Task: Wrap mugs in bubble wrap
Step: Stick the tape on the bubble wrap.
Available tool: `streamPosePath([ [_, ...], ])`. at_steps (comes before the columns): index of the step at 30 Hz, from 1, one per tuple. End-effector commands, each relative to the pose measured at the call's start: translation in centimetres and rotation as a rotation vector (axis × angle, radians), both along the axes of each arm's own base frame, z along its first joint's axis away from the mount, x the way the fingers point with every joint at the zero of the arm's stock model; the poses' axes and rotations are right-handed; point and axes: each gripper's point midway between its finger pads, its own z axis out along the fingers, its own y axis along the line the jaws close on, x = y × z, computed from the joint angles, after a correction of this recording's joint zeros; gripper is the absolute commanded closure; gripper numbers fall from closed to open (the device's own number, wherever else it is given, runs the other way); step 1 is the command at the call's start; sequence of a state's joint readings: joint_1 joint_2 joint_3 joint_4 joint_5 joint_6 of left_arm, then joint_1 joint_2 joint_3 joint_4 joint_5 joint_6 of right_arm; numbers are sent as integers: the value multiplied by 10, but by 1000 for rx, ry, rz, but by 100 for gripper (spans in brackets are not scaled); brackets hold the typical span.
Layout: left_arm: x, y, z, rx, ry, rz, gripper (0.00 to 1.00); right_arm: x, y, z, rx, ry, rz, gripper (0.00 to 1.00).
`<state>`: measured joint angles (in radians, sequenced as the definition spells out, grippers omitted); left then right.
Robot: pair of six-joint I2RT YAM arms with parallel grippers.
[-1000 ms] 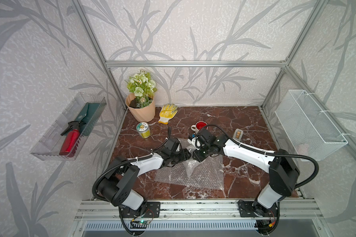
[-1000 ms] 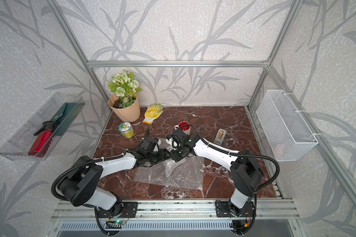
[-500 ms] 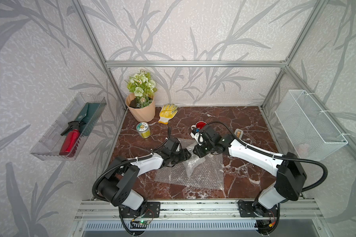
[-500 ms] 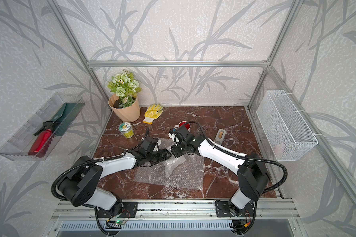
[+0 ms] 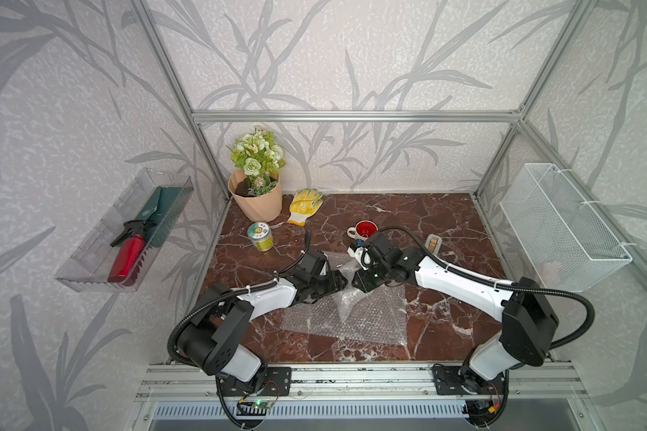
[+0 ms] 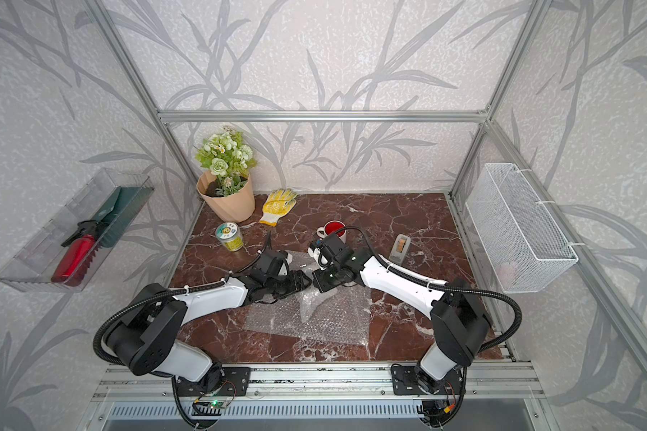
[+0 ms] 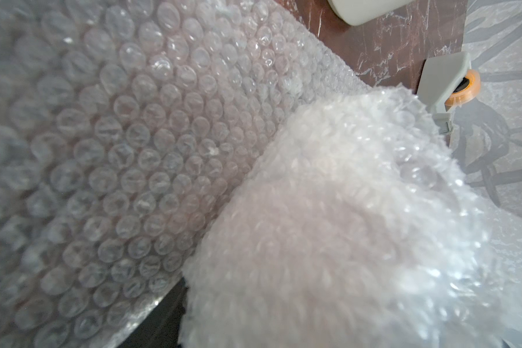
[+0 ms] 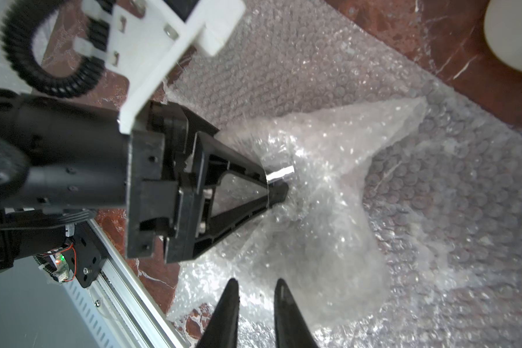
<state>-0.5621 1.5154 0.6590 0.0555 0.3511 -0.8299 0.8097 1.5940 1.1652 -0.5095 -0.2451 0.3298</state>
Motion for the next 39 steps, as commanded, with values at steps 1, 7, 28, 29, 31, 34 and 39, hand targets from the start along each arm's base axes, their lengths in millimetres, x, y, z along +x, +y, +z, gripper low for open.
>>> streamPosePath([
  [1,-24,16,-32,89,123,0,30,-8,-8,-5,-14,26,-4,77],
  [7,-24,16,-31,91,121,0,30,-15,-14,-14,-94,35,15,77],
  [28,-23,15,-32,85,119,3,30,-20,-19,-39,-208,86,-58,68],
  [29,-23,15,-32,87,121,1,31,-20,-19,-39,-206,85,-60,67],
  [31,-23,14,-32,84,121,2,31,-21,-23,-33,-208,74,-68,64],
  [34,-23,15,-32,85,121,2,31,-19,-35,-9,-203,11,-96,58],
  [39,-23,15,-30,87,119,-1,31,-4,-40,44,-105,-145,-151,54],
])
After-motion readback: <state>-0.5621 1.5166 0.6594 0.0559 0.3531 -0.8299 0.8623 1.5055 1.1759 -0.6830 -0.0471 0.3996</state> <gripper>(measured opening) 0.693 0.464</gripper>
